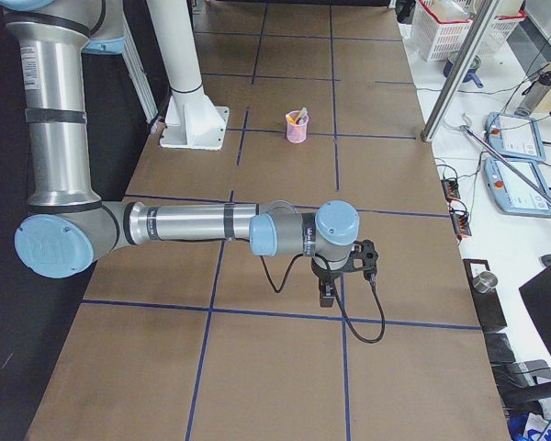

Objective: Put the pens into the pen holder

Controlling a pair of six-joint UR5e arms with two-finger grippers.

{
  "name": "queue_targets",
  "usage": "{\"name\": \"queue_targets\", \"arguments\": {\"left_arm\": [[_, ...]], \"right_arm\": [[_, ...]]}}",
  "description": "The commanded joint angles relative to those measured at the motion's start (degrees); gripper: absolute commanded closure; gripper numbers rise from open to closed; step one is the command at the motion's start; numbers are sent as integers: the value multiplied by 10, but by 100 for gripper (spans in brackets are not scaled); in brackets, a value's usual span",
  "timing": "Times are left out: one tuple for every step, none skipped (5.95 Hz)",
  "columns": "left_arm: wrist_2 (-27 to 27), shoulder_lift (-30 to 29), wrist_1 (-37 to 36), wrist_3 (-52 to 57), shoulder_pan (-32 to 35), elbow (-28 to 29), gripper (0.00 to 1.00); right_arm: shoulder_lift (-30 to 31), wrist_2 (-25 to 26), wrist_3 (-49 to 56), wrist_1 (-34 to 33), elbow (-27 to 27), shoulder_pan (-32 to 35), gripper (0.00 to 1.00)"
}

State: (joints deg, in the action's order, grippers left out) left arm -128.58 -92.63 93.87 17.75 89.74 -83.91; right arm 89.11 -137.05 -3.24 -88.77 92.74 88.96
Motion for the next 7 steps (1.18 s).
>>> {"name": "queue_targets", "arguments": {"left_arm": [[0,0,0,0,0,1,0],[1,0,0,0,0,1,0],[1,0,0,1,0,0,0],[1,1,0,1,0,0,0],[1,1,0,1,0,-1,0],[0,1,0,1,0,-1,0],[0,1,0,1,0,-2,0]], "right_arm": [[3,8,3,5,-3,3,0],[3,12,13,5,-5,3,0],[10,12,33,6,-6,3,0],[11,13,39,7,-7,3,0],[12,13,39,7,-5,3,0],[11,13,39,7,-6,3,0],[11,13,39,7,-6,3,0]]}}
